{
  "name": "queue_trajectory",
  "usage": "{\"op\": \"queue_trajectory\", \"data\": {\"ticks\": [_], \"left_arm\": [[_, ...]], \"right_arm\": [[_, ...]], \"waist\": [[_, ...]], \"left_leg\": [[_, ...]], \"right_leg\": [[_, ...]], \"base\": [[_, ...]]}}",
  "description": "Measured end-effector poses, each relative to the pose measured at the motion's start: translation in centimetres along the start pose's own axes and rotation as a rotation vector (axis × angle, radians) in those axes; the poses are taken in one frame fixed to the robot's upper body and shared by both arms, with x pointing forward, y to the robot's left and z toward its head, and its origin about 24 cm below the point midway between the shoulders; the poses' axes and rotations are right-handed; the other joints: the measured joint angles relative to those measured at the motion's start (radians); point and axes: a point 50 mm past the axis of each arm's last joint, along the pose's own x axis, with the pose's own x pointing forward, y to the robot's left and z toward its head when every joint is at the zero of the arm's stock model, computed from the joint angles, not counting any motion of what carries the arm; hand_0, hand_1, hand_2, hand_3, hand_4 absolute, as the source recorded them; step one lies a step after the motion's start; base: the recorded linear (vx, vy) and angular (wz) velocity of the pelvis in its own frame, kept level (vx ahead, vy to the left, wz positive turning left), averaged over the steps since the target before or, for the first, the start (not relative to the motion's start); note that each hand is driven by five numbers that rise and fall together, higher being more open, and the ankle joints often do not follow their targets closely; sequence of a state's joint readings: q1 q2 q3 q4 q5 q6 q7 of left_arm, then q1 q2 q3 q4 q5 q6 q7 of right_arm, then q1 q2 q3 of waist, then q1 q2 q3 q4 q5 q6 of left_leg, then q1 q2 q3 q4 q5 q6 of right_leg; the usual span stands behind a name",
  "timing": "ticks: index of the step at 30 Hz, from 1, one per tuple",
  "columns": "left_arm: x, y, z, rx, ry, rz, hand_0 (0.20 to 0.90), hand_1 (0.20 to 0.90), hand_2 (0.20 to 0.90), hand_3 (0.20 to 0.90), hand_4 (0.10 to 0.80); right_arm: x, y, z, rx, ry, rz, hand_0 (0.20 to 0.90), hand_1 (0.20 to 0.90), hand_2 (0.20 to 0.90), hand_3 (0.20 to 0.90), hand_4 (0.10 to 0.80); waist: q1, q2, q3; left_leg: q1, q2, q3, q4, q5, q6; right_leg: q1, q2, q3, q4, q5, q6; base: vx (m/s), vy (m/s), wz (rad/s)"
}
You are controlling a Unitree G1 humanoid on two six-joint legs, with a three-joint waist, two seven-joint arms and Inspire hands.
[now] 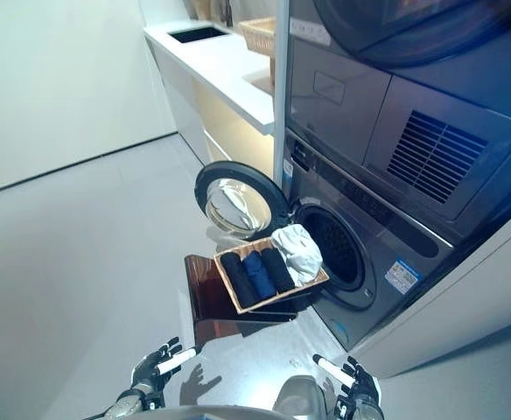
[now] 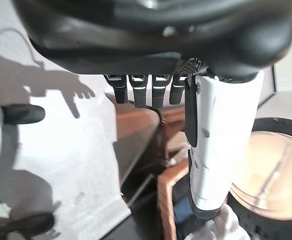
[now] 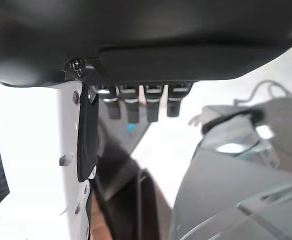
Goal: Pick up the clothes and place them into the washing machine
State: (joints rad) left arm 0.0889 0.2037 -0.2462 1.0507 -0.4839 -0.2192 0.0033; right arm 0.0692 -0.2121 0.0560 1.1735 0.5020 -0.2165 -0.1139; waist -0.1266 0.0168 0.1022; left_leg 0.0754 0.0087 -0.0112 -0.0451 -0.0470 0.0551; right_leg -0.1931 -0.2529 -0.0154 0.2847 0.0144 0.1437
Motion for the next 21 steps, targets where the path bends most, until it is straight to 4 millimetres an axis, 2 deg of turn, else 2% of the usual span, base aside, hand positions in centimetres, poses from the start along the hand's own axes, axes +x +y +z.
{"op": "queue_trajectory", "data": {"ticks": [1,2,3,5,6,10,12,14,16,21], "left_arm": [[0.0,0.4,0.0,0.004,-0.001,0.008,0.900,0.900,0.900,0.900,0.800],[-0.1,0.6,0.0,0.005,-0.001,0.015,0.900,0.900,0.900,0.900,0.800],[-0.1,1.0,-0.1,-0.001,0.008,0.032,0.900,0.900,0.900,0.900,0.800],[-0.1,0.0,-0.4,-0.020,0.014,0.010,0.900,0.900,0.900,0.900,0.800],[-0.3,-0.9,-1.1,-0.039,0.028,-0.009,0.900,0.900,0.900,0.900,0.800],[-0.4,-1.6,-1.3,-0.054,0.029,-0.022,0.900,0.900,0.900,0.900,0.800],[-0.3,-1.4,-1.2,-0.056,0.024,-0.017,0.900,0.900,0.900,0.900,0.800],[-0.3,-1.1,-1.1,-0.081,0.022,0.000,0.900,0.900,0.900,0.900,0.800],[-0.2,-0.8,-1.0,-0.093,0.023,0.020,0.900,0.900,0.900,0.900,0.800],[0.0,-0.9,-0.5,-0.109,0.011,0.024,0.900,0.900,0.900,0.900,0.800]], "right_arm": [[0.0,-0.1,-0.2,0.011,0.005,-0.006,0.900,0.900,0.900,0.900,0.800],[-0.1,-0.1,-0.3,0.014,0.009,-0.007,0.900,0.900,0.900,0.900,0.800],[-0.1,-0.2,-0.5,0.020,0.021,-0.016,0.900,0.900,0.900,0.900,0.800],[0.0,-1.0,-0.2,0.027,0.014,-0.053,0.900,0.900,0.900,0.900,0.800],[0.1,-1.9,0.1,0.015,0.005,-0.075,0.900,0.900,0.900,0.900,0.800],[0.1,-1.9,0.4,0.005,-0.004,-0.068,0.900,0.900,0.900,0.900,0.800],[0.2,-1.8,0.5,0.000,-0.006,-0.062,0.900,0.900,0.900,0.900,0.800],[0.1,-1.6,0.3,-0.010,-0.001,-0.055,0.900,0.900,0.900,0.900,0.800],[0.2,-1.2,0.5,-0.028,-0.006,-0.039,0.900,0.900,0.900,0.900,0.800],[0.5,-0.5,1.7,-0.030,-0.035,-0.020,0.900,0.900,0.900,0.900,0.800]], "waist": [[-0.008,-0.010,-0.002],[-0.012,-0.025,0.000],[-0.025,-0.044,0.002],[-0.029,-0.044,0.006],[-0.028,-0.025,-0.001],[-0.033,-0.023,-0.017],[-0.034,-0.025,-0.021],[-0.036,-0.025,-0.024],[-0.039,-0.024,-0.027],[-0.048,0.013,-0.044]], "left_leg": [[-0.012,0.002,-0.014,-0.003,0.005,-0.008],[-0.010,0.000,-0.017,-0.013,0.015,-0.024],[0.006,0.001,-0.032,-0.042,0.035,-0.057],[-0.002,0.001,-0.024,0.063,-0.008,-0.062],[0.009,0.010,-0.014,0.091,-0.062,-0.076],[0.073,0.041,-0.026,0.004,-0.047,-0.077],[0.093,0.063,-0.038,-0.023,-0.038,-0.091],[0.101,0.084,-0.059,-0.034,-0.039,-0.098],[0.098,0.100,-0.067,-0.034,-0.044,-0.105],[0.069,0.145,-0.106,-0.034,-0.049,-0.128]], "right_leg": [[0.034,0.010,-0.001,-0.128,-0.002,0.011],[0.065,0.008,0.000,-0.213,-0.019,0.035],[0.111,0.012,-0.001,-0.296,0.036,0.063],[0.121,0.015,-0.017,-0.295,0.063,0.055],[0.130,0.023,-0.034,-0.280,0.080,0.040],[0.153,0.058,-0.033,-0.272,0.081,0.027],[0.150,0.073,-0.044,-0.254,0.062,0.019],[0.151,0.089,-0.078,-0.234,0.035,0.012],[0.148,0.106,-0.080,-0.228,0.023,0.005],[0.129,0.142,-0.112,-0.200,-0.016,-0.016]], "base": [[0.159,-0.050,0.26],[0.209,-0.075,0.37],[0.180,-0.094,0.49],[0.174,-0.106,0.26],[0.126,-0.101,-0.09],[0.176,-0.150,-0.03],[0.161,-0.271,0.08],[0.128,-0.236,0.16],[0.062,-0.131,0.09],[0.046,-0.158,0.18]]}}
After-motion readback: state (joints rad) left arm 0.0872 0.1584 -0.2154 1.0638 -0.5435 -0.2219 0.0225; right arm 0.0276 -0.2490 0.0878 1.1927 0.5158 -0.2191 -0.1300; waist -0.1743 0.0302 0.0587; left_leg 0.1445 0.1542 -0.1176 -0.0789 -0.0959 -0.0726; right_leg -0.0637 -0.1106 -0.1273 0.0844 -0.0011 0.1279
